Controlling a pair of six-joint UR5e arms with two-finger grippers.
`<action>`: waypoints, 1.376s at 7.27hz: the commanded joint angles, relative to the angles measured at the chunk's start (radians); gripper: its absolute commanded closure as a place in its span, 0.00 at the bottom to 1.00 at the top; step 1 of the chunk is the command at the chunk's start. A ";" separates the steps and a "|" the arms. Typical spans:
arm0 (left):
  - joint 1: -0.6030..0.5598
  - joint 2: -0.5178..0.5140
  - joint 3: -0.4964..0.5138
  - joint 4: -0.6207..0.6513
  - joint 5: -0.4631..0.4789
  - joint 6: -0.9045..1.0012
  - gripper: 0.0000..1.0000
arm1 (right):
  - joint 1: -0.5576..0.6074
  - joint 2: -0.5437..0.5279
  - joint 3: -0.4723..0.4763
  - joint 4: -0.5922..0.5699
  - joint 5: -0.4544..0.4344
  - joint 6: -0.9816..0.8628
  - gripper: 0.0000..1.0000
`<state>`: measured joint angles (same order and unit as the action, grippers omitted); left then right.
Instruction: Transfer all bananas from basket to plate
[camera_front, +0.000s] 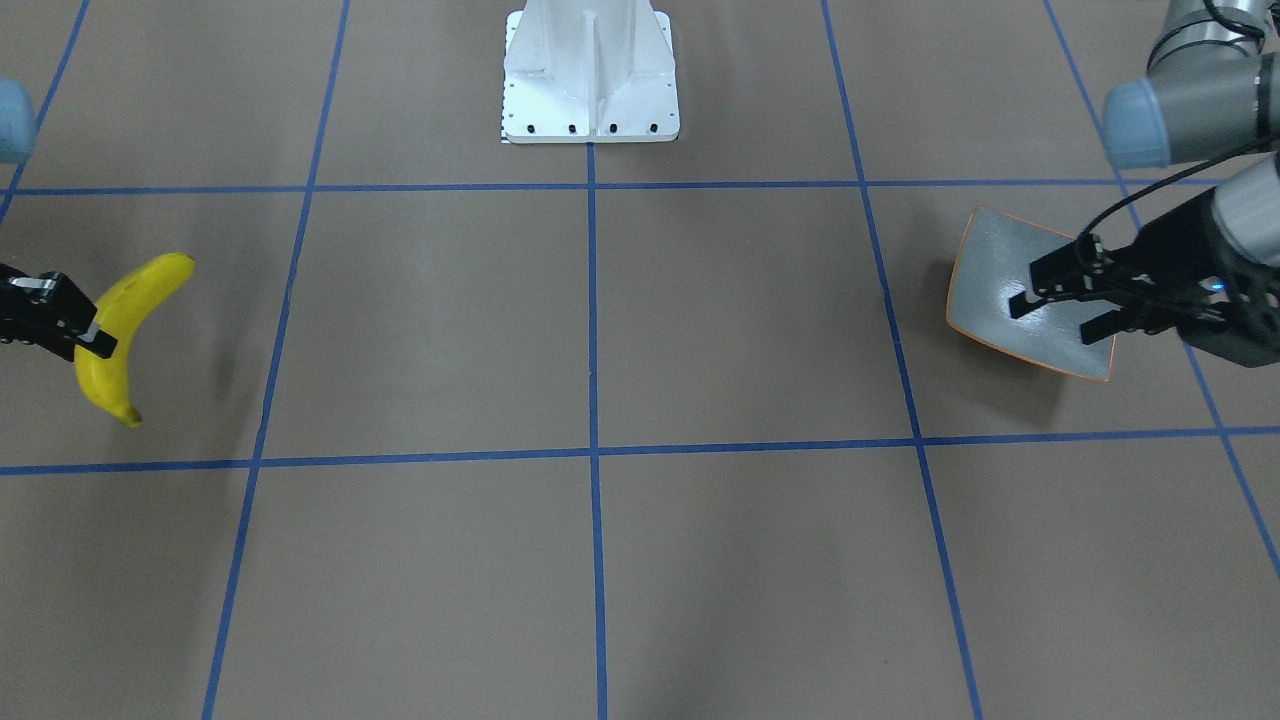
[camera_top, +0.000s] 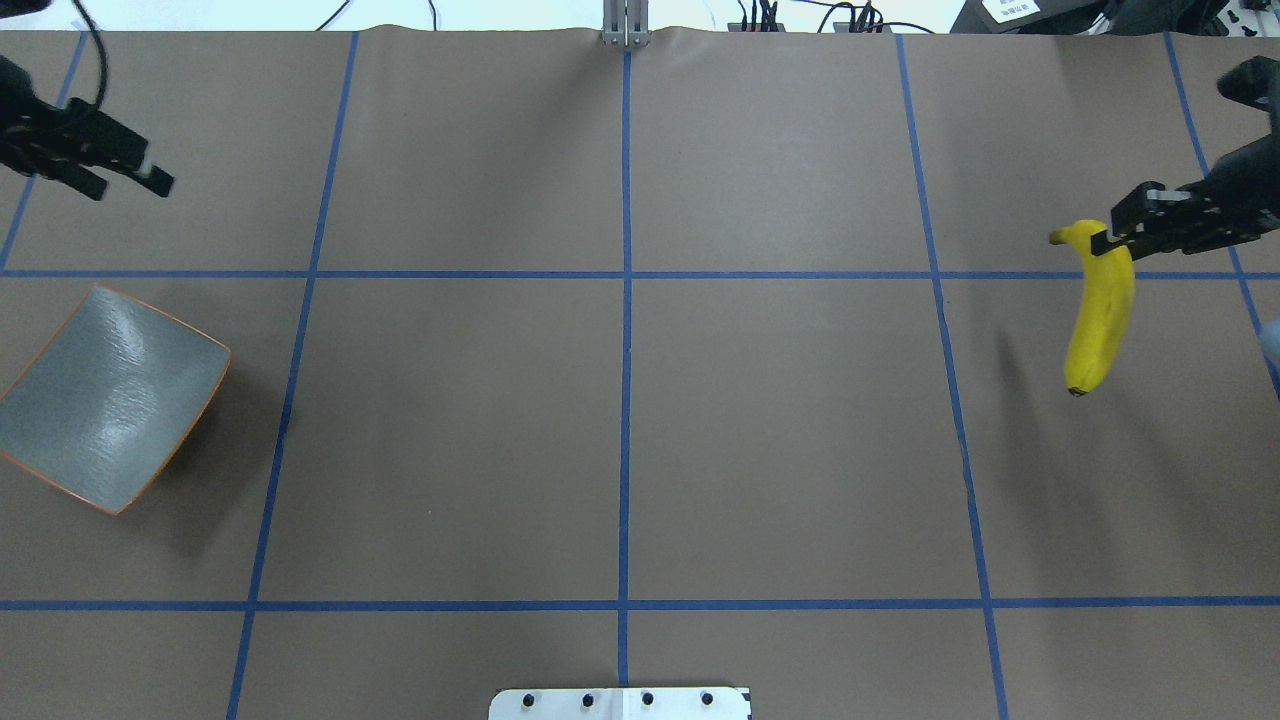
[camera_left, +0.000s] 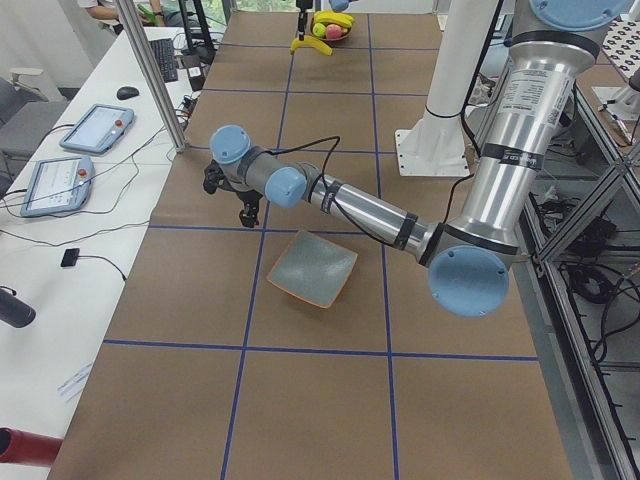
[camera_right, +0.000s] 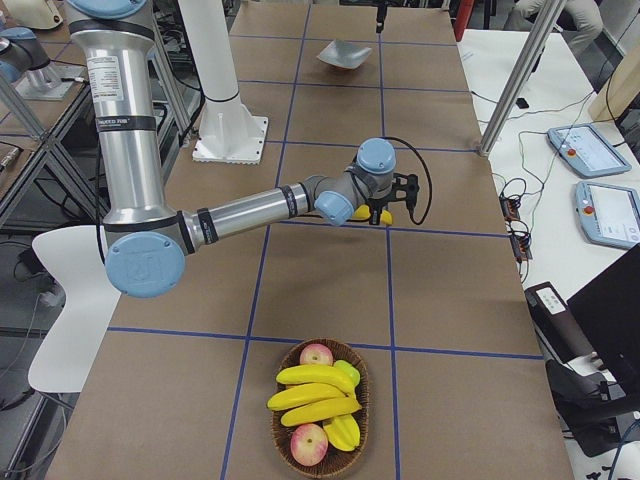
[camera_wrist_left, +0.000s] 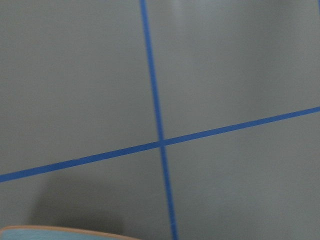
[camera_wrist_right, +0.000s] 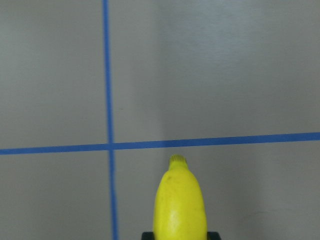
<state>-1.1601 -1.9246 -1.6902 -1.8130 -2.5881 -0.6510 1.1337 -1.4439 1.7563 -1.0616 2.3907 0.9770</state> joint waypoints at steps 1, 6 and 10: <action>0.126 -0.132 0.050 -0.078 0.003 -0.185 0.00 | -0.166 0.133 0.003 0.037 -0.127 0.217 1.00; 0.287 -0.226 0.118 -0.325 0.052 -0.228 0.00 | -0.408 0.347 -0.011 0.037 -0.271 0.425 1.00; 0.353 -0.229 0.126 -0.549 0.095 -0.229 0.00 | -0.433 0.448 -0.072 0.037 -0.271 0.451 1.00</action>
<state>-0.8183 -2.1521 -1.5610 -2.3257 -2.4961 -0.8788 0.7056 -1.0273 1.7083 -1.0253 2.1202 1.4259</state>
